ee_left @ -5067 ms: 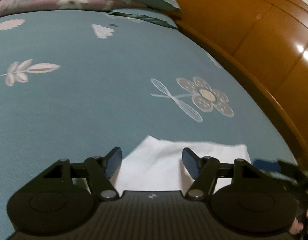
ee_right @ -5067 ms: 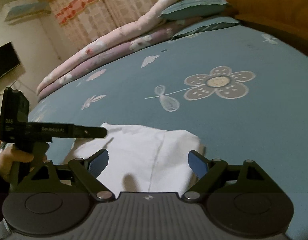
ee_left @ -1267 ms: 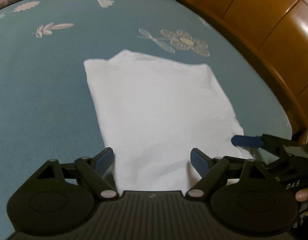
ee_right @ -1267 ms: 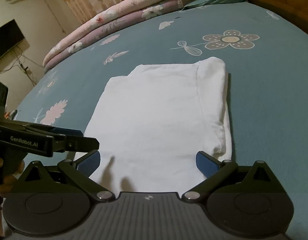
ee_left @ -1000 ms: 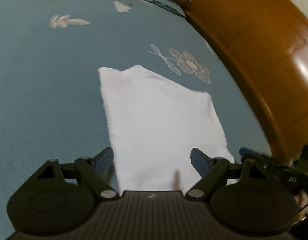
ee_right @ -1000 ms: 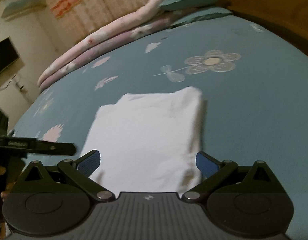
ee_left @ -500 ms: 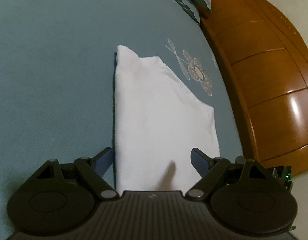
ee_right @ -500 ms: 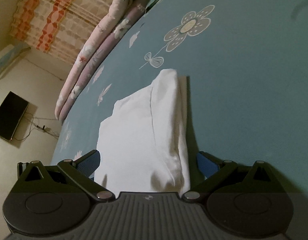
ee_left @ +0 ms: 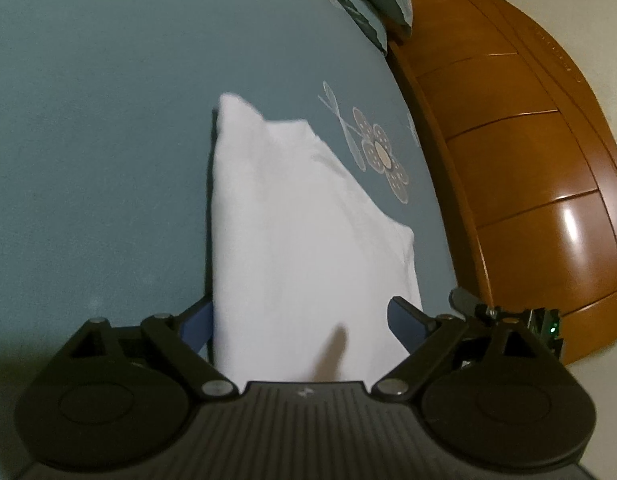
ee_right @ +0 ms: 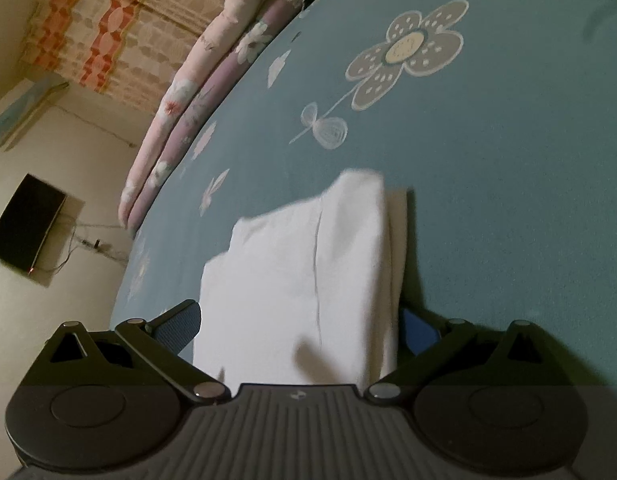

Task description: Fold clothes

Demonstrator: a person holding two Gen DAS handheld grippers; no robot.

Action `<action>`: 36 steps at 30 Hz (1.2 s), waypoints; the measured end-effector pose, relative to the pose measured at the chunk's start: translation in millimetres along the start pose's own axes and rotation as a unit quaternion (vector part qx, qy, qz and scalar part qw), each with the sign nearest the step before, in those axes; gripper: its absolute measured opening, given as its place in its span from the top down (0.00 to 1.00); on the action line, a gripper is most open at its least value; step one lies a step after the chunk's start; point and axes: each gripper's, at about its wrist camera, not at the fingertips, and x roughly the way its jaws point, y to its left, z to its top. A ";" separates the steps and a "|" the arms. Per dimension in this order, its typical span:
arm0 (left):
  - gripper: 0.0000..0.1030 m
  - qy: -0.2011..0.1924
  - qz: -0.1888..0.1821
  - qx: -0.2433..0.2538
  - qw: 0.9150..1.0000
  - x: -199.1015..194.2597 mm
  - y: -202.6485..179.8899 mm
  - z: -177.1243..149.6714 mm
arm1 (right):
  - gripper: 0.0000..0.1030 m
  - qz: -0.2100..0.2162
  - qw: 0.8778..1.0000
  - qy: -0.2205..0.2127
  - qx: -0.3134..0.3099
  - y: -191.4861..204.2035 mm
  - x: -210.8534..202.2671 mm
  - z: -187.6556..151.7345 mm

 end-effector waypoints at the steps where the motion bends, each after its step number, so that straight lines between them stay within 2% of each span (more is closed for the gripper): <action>1: 0.13 0.001 -0.004 -0.003 1.000 -4.3 1.1 -6.5 | 0.00 0.005 1.000 0.007 -0.001 -0.4 -4.2 -6.4; 4: 0.13 0.003 -0.017 -0.006 1.000 -15.3 4.1 -21.3 | 0.00 0.018 0.999 0.035 -0.001 0.0 -18.1 -30.4; 7: 0.13 0.000 -0.031 -0.014 0.999 -15.6 10.0 -20.9 | 0.00 0.026 0.998 0.044 -0.025 2.7 -23.9 -44.9; 13: 0.12 0.010 -0.026 -0.005 1.000 3.4 3.8 3.2 | 0.00 0.048 0.998 0.027 -0.009 -2.9 -7.9 -20.4; 17: 0.12 0.007 -0.030 0.006 1.000 9.9 0.1 8.2 | 0.00 0.046 0.998 0.027 -0.015 -0.9 5.7 -6.0; 23: 0.12 0.011 -0.035 0.031 0.999 4.0 -4.6 -7.9 | 0.00 0.046 0.998 0.041 -0.034 3.7 -0.6 -23.6; 26: 0.14 0.014 -0.034 0.028 0.999 9.4 -5.2 -2.2 | 0.00 0.040 0.997 0.039 -0.054 7.0 0.9 -27.3; 28: 0.14 0.016 -0.027 0.032 0.999 13.6 -10.1 1.3 | 0.05 0.030 0.997 0.037 -0.054 8.0 4.0 -23.0; 31: 0.18 0.011 -0.003 0.060 0.998 14.5 -20.7 -1.9 | 0.29 -0.004 0.998 0.029 -0.054 5.6 4.2 -19.4; 33: 0.40 0.001 0.024 0.078 0.997 10.2 -25.1 -7.6 | 0.60 -0.032 0.998 0.023 -0.055 2.2 1.6 -20.4; 34: 0.48 -0.003 0.038 0.082 0.996 6.9 -23.6 -9.6 | 0.69 -0.047 0.997 0.020 -0.055 0.4 0.4 -21.4; 35: 0.62 -0.005 0.052 0.083 0.995 5.3 -23.8 -10.0 | 0.78 -0.057 0.997 0.016 -0.056 -1.2 -0.9 -23.2; 36: 0.68 -0.007 0.063 0.085 0.994 3.8 -24.2 -10.2 | 0.79 -0.060 0.996 0.012 -0.059 -2.1 -2.5 -24.9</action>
